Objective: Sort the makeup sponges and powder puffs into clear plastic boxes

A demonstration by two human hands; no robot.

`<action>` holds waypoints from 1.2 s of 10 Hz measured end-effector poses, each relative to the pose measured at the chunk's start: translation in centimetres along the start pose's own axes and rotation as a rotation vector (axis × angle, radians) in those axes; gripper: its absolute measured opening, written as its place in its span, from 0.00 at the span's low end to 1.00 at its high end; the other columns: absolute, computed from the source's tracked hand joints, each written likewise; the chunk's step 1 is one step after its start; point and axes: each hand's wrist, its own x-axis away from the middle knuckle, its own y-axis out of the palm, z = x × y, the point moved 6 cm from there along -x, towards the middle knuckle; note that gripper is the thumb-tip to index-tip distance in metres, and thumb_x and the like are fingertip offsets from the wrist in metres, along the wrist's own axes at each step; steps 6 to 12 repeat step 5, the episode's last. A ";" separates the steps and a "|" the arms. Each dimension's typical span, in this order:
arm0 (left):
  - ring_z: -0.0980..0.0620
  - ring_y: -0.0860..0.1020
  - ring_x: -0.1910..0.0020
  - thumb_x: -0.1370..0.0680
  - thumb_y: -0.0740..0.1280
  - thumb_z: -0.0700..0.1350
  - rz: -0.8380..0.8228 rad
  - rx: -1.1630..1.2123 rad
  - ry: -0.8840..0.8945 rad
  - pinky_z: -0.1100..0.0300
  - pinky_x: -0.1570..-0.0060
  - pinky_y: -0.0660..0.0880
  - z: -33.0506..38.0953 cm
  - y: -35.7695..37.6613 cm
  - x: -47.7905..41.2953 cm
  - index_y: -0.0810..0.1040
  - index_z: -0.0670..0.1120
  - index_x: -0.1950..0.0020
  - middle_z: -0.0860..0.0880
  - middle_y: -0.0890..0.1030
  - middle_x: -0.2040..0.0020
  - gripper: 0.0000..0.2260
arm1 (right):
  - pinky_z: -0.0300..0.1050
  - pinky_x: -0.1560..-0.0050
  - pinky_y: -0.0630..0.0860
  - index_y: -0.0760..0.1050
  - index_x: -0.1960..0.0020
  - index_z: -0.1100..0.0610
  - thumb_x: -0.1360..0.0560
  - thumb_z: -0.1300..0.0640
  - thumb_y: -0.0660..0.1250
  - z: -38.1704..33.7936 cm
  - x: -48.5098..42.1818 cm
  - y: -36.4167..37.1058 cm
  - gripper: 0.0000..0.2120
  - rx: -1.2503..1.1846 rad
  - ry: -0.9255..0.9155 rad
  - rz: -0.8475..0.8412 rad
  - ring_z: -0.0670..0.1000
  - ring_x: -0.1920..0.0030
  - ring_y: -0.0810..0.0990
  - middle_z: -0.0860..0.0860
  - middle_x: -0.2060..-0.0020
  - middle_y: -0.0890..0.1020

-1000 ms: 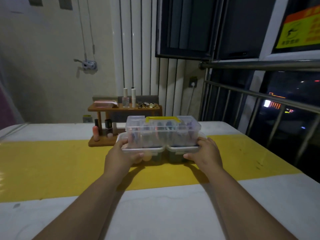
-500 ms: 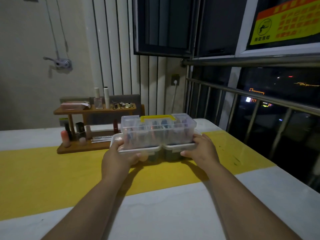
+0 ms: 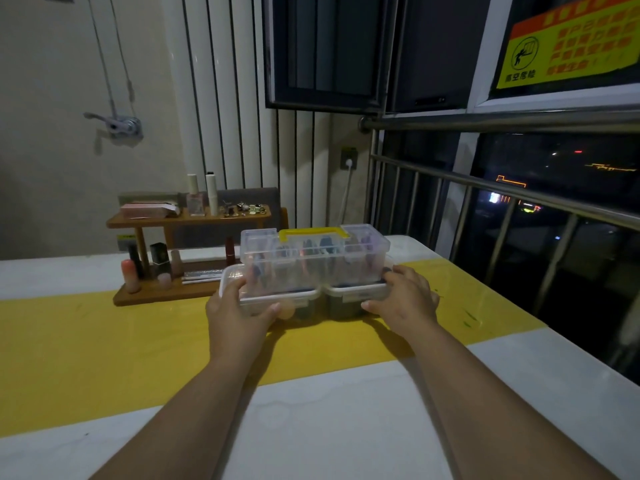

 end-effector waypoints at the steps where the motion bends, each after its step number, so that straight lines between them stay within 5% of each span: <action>1: 0.45 0.72 0.35 0.31 0.79 0.49 0.013 0.012 -0.047 0.49 0.37 0.74 0.1 -0.4 0.1 0.68 0.53 0.27 0.45 0.70 0.31 0.35 | 0.55 0.29 0.60 0.63 0.24 0.46 0.30 0.44 0.76 -0.1 0.2 0.4 0.38 0.016 -0.006 -0.011 0.53 0.23 0.55 0.46 0.23 0.62; 2: 0.46 0.73 0.36 0.33 0.81 0.50 -0.029 0.048 -0.071 0.49 0.39 0.76 -0.2 -0.6 -0.2 0.68 0.53 0.27 0.47 0.71 0.32 0.37 | 0.55 0.26 0.56 0.52 0.20 0.48 0.29 0.48 0.76 0.0 0.3 0.6 0.46 0.020 0.004 -0.015 0.53 0.20 0.51 0.46 0.21 0.57; 3: 0.48 0.75 0.39 0.36 0.82 0.51 -0.102 0.079 -0.082 0.49 0.42 0.78 -0.4 -0.7 -0.3 0.68 0.54 0.27 0.48 0.73 0.33 0.40 | 0.52 0.25 0.56 0.55 0.21 0.52 0.27 0.53 0.75 -0.1 0.7 0.0 0.42 -0.005 0.020 -0.013 0.54 0.21 0.52 0.49 0.21 0.59; 4: 0.51 0.76 0.43 0.35 0.81 0.49 -0.099 0.131 -0.062 0.56 0.49 0.79 0.2 -1.4 0.0 0.70 0.56 0.30 0.51 0.75 0.36 0.36 | 0.50 0.32 0.67 0.67 0.29 0.54 0.26 0.62 0.71 -0.5 1.5 -1.2 0.28 -0.112 0.019 0.064 0.57 0.28 0.67 0.53 0.30 0.69; 5: 0.50 0.74 0.40 0.33 0.80 0.48 -0.013 0.085 -0.045 0.53 0.47 0.79 1.2 -2.7 0.5 0.69 0.56 0.28 0.51 0.73 0.33 0.36 | 0.49 0.38 0.71 0.67 0.28 0.57 0.23 0.63 0.65 -0.8 2.2 -2.5 0.24 -0.226 0.085 0.131 0.58 0.33 0.72 0.55 0.31 0.71; 12: 0.50 0.74 0.40 0.33 0.80 0.48 -0.013 0.085 -0.045 0.53 0.47 0.79 1.2 -2.7 0.5 0.69 0.56 0.28 0.51 0.73 0.33 0.36 | 0.49 0.38 0.71 0.67 0.28 0.57 0.23 0.63 0.65 -0.8 2.2 -2.5 0.24 -0.226 0.085 0.131 0.58 0.33 0.72 0.55 0.31 0.71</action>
